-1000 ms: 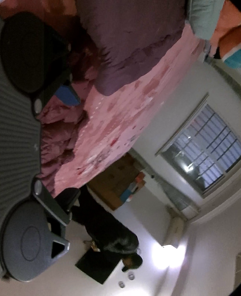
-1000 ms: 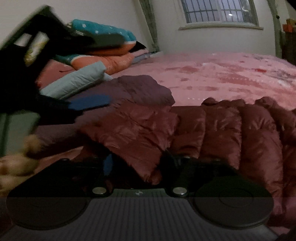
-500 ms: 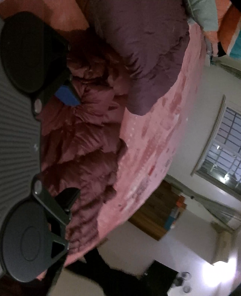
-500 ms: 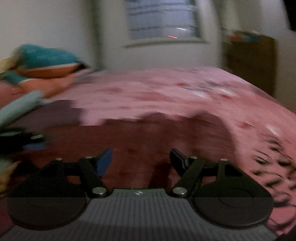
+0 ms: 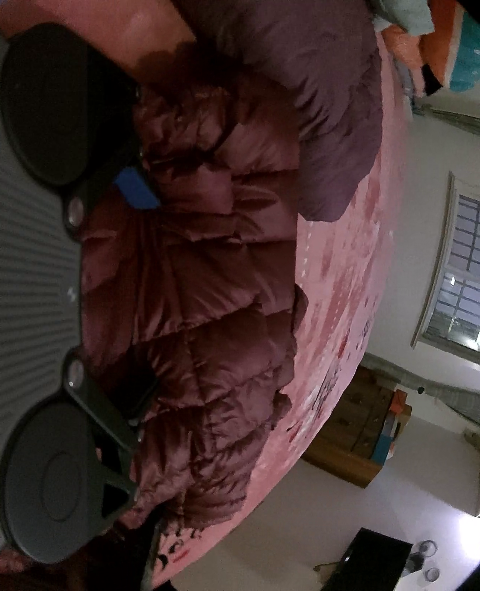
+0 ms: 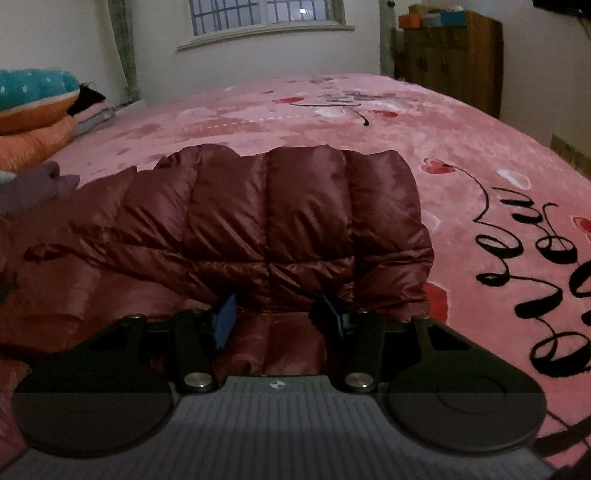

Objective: Fold large clothes

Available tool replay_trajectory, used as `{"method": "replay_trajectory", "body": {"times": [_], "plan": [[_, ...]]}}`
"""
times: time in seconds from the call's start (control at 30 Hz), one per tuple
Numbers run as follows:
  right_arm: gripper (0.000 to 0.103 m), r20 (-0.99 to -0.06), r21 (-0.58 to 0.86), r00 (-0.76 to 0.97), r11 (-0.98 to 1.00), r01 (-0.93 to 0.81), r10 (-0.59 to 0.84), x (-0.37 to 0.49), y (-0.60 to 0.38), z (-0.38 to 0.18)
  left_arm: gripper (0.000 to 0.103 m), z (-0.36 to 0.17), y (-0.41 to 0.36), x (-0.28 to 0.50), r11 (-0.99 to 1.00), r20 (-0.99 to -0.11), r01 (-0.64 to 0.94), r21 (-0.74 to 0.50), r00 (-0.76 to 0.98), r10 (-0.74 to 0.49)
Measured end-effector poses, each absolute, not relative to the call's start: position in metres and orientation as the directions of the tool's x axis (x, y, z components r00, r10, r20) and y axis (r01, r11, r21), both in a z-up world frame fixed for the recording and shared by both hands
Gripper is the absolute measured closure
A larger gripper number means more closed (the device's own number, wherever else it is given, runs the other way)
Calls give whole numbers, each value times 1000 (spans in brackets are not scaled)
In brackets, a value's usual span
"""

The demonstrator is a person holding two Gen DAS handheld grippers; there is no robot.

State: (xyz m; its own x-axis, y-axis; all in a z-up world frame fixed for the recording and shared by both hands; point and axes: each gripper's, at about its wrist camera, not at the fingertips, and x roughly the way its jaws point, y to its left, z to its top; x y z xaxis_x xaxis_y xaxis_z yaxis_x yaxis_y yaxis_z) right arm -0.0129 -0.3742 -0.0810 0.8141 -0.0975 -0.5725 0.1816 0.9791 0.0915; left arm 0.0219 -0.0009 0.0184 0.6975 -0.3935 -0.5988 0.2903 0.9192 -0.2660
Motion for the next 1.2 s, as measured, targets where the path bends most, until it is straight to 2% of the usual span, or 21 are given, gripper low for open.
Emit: {"method": "replay_trajectory", "body": {"times": [0.13,0.2,0.27,0.3,0.43,0.67,1.0,1.2], "plan": [[36,-557,101,825,979,175,-90,-19,-371,-76,5,21,-1,18,923,-597,283,-260,705,-384],[30,-559,150,826,971,188,-73,-23,-375,-71,5,29,1,15,921,-599,267,-283,701,-387],[6,-550,210,834,958,196,-50,-31,-378,-63,5,42,3,11,912,-596,260,-318,693,-405],[2,-536,230,843,955,190,-38,-39,-379,-56,5,50,5,7,906,-589,261,-332,693,-416],[3,-516,229,856,958,172,-31,-71,-387,-31,5,80,10,-12,896,-580,280,-346,686,-438],[2,-530,289,844,953,89,82,-141,-429,-12,4,107,36,-64,877,-582,323,-357,658,-479],[2,-667,441,685,897,45,294,-201,-491,-35,2,92,80,-115,874,-628,254,-414,616,-476],[2,-678,577,549,816,-15,489,-199,-491,-68,2,69,85,-129,875,-668,225,-428,574,-474]]}}
